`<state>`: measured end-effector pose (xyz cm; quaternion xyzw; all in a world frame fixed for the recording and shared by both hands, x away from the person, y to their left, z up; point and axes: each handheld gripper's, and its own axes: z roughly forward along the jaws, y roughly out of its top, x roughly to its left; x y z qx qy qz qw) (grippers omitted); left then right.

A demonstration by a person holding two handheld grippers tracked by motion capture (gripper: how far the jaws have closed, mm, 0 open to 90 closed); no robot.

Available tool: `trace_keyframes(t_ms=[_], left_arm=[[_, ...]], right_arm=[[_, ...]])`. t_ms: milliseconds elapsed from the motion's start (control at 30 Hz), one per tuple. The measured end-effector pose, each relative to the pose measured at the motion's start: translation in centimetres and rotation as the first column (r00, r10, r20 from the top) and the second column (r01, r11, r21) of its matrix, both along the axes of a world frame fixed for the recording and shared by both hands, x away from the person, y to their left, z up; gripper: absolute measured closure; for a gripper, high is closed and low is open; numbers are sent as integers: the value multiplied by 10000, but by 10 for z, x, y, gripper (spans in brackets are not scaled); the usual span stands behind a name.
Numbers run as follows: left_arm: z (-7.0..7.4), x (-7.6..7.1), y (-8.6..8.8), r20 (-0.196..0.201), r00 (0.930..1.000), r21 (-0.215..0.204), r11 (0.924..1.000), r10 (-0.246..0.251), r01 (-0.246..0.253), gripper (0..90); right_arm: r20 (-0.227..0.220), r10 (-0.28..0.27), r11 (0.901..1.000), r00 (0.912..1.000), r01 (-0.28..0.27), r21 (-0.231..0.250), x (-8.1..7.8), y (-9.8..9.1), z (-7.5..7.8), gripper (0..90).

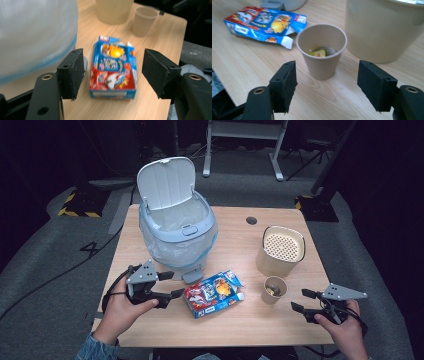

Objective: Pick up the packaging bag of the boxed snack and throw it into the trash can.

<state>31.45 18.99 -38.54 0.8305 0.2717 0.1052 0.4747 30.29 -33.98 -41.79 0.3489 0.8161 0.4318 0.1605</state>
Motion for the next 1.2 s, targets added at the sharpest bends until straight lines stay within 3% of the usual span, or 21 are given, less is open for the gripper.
trace_keyframes(t_ms=[33, 67, 133, 200, 433, 467, 567, 600, 633, 733, 833, 867, 1000, 1167, 1200], left_arm=[[-13, -1, 2, -142, 9999, 127, 9999, 66, -64, 348], [-13, -1, 2, -142, 9999, 127, 9999, 66, -64, 351], [-26, -1, 4, -135, 9998, 345, 9993, 121, -116, 353], [-45, -2, 6, -497, 9982, 423, 9986, 346, -325, 353], [-75, 2, 15, -1001, 9909, 534, 9950, 899, -849, 352], [-83, 4, 17, -1035, 9896, 832, 9924, 995, -910, 348], [-95, 7, 18, -1084, 9885, 1201, 9885, 1052, -921, 346], [-95, 7, 18, -1084, 9885, 1201, 9885, 1052, -921, 343], [-101, 10, 19, -1096, 9886, 1470, 9853, 1034, -868, 343], [-105, 12, 20, -1104, 9889, 1692, 9823, 997, -801, 329], [-110, 16, 22, -1022, 9889, 2211, 9717, 1076, -828, 315], [-110, 16, 22, -1022, 9889, 2211, 9717, 1076, -828, 311], [-114, 18, 23, -1029, 9893, 2523, 9648, 1037, -749, 291], [-116, 22, 22, -893, 9916, 2406, 9681, 941, -702, 262], [-118, 23, 21, -817, 9925, 2286, 9710, 908, -701, 238]], right_arm=[[-39, 100, 9999, 9999, -100, 50, -1, 1, 3, 312], [2, 176, 9998, 9998, -176, 137, -1, 2, 7, 312], [114, 289, 9995, 9995, -290, 143, -1, 5, 14, 309], [163, 424, 9989, 9990, -427, 182, 0, 9, 20, 307], [212, 949, 9950, 9953, -955, 298, 5, 30, 36, 298], [259, 1079, 9932, 9938, -1089, 419, 8, 38, 41, 288], [250, 1091, 9926, 9937, -1103, 516, 11, 53, 45, 287], [250, 1091, 9926, 9937, -1103, 516, 11, 53, 45, 287], [225, 1229, 9915, 9922, -1237, 394, 12, 66, 45, 297], [184, 1447, 9894, 9893, -1449, 116, 13, 85, 44, 299], [102, 1583, 9874, 9873, -1582, -65, 15, 104, 41, 306], [102, 1583, 9874, 9873, -1582, -65, 15, 104, 41, 306], [-37, 1638, 9862, 9865, -1638, -247, 21, 132, 30, 316], [-351, 1764, 9825, 9837, -1781, -548, 27, 153, 16, 321], [-354, 1652, 9823, 9856, -1676, -837, 31, 161, 9, 326]])
